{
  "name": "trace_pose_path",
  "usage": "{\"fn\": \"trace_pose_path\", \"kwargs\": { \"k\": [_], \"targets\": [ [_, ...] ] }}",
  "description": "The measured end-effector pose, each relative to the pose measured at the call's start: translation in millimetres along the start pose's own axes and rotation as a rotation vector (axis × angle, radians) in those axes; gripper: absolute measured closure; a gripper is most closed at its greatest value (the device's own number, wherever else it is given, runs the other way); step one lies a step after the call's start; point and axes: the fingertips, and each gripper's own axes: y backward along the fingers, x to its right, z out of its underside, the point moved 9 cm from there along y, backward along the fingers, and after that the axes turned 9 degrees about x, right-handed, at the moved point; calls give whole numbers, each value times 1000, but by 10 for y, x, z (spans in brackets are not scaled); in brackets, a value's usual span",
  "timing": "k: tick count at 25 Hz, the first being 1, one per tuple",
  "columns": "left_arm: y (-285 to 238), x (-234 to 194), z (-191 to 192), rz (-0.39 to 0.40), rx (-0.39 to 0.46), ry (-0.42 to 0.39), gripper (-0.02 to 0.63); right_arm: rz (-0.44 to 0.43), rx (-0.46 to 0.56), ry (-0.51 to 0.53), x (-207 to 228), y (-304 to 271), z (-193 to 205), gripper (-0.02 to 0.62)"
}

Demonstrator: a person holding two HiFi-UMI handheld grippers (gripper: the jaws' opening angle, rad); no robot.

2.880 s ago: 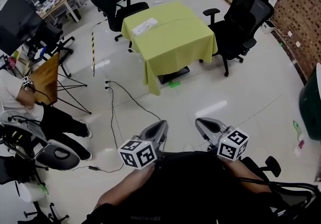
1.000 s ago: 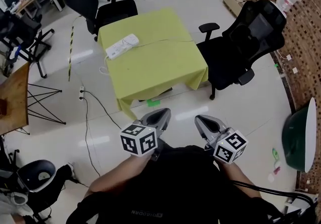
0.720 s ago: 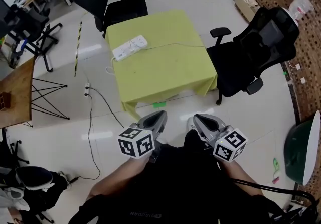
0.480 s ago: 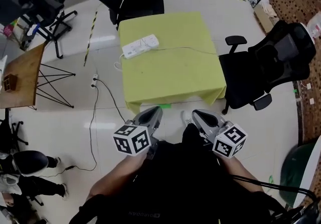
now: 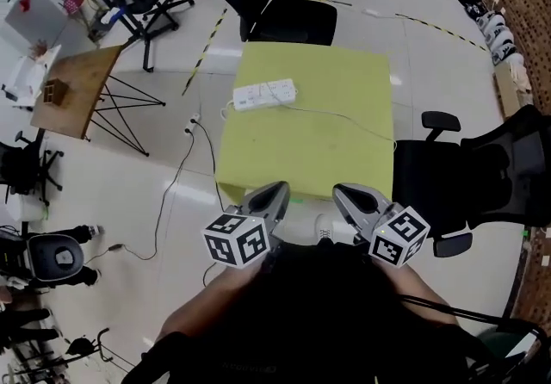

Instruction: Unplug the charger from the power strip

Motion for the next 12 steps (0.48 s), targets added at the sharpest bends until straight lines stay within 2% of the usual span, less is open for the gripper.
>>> {"fn": "trace_pose_path", "kwargs": {
  "k": [5,9,12],
  "targets": [
    [-142,213,70,-92,31,-16,601,-77,-28,-32,376,52,-59,592],
    [-211,358,153,-136,15,-19,601,-169,-58,-47,506,-17,-64,592],
    [-214,398,107,-187,41,-20,601,-216,-71,-61,582,-53,-53,592]
  ]
}}
